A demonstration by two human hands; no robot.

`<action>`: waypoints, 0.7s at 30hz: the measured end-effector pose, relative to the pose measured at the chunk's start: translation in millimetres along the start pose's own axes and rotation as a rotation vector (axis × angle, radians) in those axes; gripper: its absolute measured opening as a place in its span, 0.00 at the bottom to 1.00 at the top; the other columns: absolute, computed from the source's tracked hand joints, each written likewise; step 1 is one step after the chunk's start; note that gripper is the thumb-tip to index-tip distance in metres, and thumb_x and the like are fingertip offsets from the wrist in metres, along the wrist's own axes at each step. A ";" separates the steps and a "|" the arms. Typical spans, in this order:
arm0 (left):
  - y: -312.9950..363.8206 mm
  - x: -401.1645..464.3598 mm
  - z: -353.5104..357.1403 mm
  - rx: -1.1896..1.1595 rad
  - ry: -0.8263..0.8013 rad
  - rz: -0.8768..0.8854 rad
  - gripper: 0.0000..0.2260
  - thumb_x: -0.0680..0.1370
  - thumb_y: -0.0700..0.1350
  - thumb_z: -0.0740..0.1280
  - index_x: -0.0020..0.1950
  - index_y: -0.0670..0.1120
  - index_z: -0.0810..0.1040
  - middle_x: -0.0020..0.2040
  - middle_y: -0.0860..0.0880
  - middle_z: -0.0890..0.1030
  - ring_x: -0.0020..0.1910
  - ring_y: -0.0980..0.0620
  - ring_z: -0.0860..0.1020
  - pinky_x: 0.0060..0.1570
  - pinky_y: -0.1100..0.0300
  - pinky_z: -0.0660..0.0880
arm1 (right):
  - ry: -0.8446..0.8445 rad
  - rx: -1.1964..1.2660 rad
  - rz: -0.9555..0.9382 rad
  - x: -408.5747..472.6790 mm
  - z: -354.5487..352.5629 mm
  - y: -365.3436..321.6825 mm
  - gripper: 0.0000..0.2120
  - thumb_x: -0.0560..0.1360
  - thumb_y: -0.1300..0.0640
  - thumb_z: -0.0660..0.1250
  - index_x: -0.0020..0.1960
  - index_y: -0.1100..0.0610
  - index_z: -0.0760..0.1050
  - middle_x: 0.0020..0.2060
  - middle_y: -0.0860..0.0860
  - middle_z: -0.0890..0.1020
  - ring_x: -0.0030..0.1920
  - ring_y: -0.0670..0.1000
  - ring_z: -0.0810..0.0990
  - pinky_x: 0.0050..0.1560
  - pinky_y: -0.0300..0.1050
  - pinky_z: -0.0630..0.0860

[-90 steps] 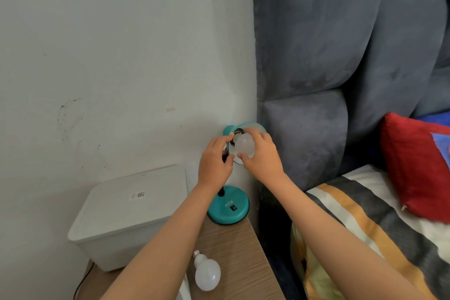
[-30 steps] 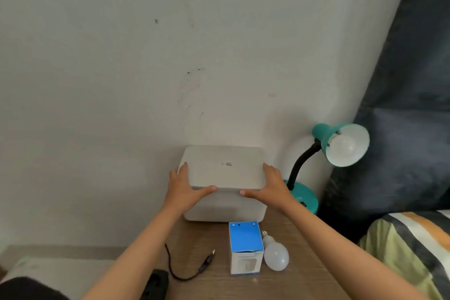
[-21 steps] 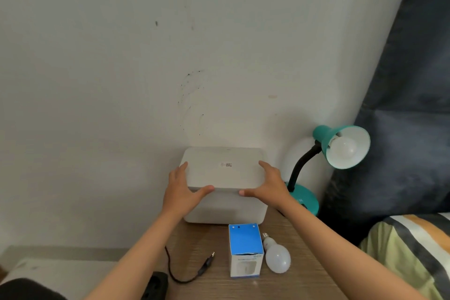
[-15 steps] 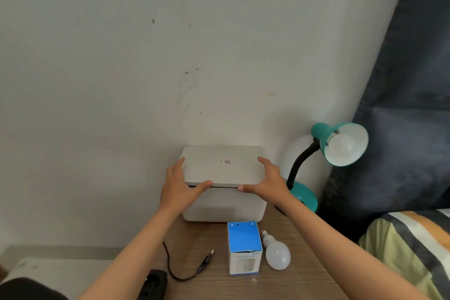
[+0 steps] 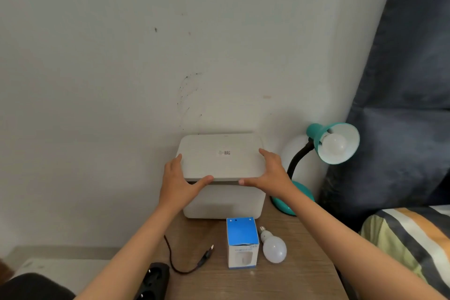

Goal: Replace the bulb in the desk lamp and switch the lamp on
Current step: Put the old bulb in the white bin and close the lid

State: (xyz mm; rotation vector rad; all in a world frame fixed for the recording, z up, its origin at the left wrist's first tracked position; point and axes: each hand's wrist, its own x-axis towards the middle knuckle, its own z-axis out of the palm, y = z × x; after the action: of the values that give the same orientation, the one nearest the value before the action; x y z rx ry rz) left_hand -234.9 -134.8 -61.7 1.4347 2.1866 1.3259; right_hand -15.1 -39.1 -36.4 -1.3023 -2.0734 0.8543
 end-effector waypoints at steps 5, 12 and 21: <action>12.0 -44.1 -20.5 0.037 0.002 0.047 0.47 0.63 0.64 0.72 0.74 0.44 0.59 0.69 0.48 0.63 0.69 0.50 0.64 0.66 0.57 0.64 | 0.017 -0.075 -0.042 -47.7 -19.8 -2.7 0.51 0.60 0.42 0.78 0.74 0.55 0.57 0.73 0.55 0.56 0.72 0.55 0.61 0.71 0.48 0.61; 27.2 -138.1 -29.3 0.031 0.029 0.054 0.45 0.60 0.62 0.76 0.71 0.43 0.66 0.64 0.48 0.68 0.65 0.52 0.67 0.65 0.61 0.65 | 0.028 -0.152 -0.050 -141.9 -34.8 11.3 0.43 0.66 0.39 0.71 0.73 0.56 0.59 0.72 0.54 0.59 0.70 0.53 0.63 0.68 0.46 0.63; 10.3 -279.5 -18.6 0.068 -0.117 -0.006 0.47 0.54 0.69 0.71 0.67 0.45 0.71 0.61 0.54 0.66 0.62 0.57 0.65 0.62 0.62 0.63 | -0.093 -0.230 0.074 -282.2 -14.5 75.6 0.43 0.66 0.37 0.70 0.73 0.53 0.57 0.72 0.51 0.56 0.71 0.51 0.60 0.68 0.39 0.58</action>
State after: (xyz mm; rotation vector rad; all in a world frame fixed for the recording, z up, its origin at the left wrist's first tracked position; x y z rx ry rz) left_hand -98.4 -372.1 -122.1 1.4889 2.1774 1.1458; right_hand 147.6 -269.3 -114.8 -1.4923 -2.2624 0.7368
